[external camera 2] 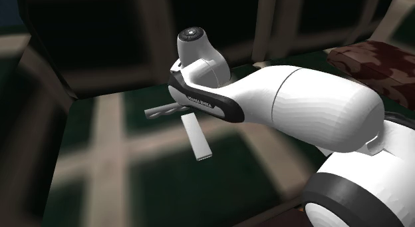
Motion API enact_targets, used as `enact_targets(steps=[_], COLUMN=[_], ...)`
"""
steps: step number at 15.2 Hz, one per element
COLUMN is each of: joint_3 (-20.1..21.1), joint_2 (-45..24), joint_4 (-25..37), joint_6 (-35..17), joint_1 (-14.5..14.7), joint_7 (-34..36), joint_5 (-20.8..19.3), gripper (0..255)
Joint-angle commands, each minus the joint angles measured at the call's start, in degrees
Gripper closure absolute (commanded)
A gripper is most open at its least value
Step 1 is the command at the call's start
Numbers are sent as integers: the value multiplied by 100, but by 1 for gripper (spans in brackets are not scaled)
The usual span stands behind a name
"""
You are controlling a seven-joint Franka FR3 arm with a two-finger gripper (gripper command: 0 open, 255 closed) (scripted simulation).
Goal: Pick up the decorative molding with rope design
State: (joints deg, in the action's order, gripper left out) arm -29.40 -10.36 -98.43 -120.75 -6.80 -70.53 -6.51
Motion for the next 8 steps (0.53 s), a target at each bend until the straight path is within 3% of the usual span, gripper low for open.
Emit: enact_targets(steps=[1,2,3,8], joint_3=[-1,-1,1,1], joint_2=[-20,-20,-30,-37], joint_4=[-75,-74,-72,-61], joint_6=[-98,-98,-103,-99], joint_1=[-7,-7,-7,-8], joint_7=[1,1,4,1], joint_5=[6,6,10,14], gripper=[0,0,255,255])
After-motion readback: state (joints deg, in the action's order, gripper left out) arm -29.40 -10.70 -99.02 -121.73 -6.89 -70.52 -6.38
